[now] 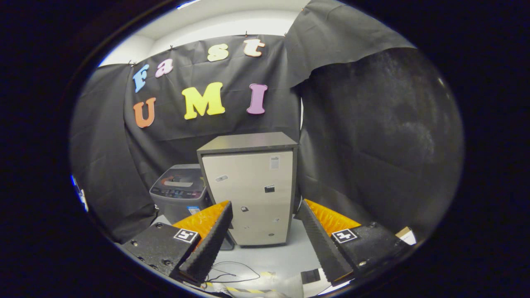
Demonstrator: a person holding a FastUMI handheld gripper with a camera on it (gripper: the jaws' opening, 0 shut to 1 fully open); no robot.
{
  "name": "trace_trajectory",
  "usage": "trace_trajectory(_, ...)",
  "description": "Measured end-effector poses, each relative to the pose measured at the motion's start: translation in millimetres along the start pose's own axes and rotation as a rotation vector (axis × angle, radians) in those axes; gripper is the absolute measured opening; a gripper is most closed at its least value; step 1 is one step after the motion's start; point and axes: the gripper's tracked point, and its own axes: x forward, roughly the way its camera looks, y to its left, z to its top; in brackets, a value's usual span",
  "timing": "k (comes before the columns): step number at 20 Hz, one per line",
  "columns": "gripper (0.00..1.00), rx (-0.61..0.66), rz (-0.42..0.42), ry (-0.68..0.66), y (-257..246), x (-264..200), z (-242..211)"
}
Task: Put the clothes into the washing machine and then close the washing machine lid.
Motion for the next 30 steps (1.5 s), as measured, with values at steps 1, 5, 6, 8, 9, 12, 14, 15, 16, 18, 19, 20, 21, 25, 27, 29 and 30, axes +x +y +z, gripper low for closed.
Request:
trace_trajectory(1, 1.00, -0.003, 0.004, -0.001, 1.7, -1.5, 1.3)
trace_trajectory(5, 1.00, -0.006, 0.010, 0.006, 4.4, -2.3, -0.8)
trace_trajectory(6, 1.00, -0.007, 0.011, 0.008, 5.1, -1.4, 0.1)
trace_trajectory(8, 1.00, -0.010, 0.016, 0.004, 6.1, -3.1, 2.2)
trace_trajectory(9, 1.00, -0.013, 0.014, 0.004, 5.7, -1.7, 2.9)
trace_trajectory(12, 1.00, -0.010, 0.012, 0.008, 3.5, -3.3, 2.2)
trace_trajectory(14, 1.00, -0.007, 0.013, 0.011, 3.1, -2.0, 0.3)
trace_trajectory(15, 1.00, -0.006, 0.010, 0.012, 1.4, -1.0, 0.0)
trace_trajectory(16, 1.00, -0.005, 0.008, 0.012, 1.0, -1.6, 0.7)
trace_trajectory(18, 1.00, -0.003, 0.005, 0.012, -1.6, -2.9, 0.5)
trace_trajectory(19, 1.00, -0.003, 0.005, 0.014, -2.7, -3.6, -1.4)
trace_trajectory(20, 1.00, -0.004, 0.004, 0.014, -2.9, -3.9, -2.6)
trace_trajectory(21, 1.00, -0.006, 0.004, 0.014, -2.7, -4.3, -1.7)
trace_trajectory(25, 1.00, -0.011, 0.006, 0.013, -1.9, -5.1, -2.2)
trace_trajectory(27, 1.00, -0.011, 0.010, 0.007, -1.4, -5.9, -0.9)
trace_trajectory(29, 1.00, -0.013, 0.011, 0.001, -1.1, -5.1, -0.1)
trace_trajectory(30, 1.00, -0.011, 0.014, -0.003, -0.9, -5.4, 0.5)
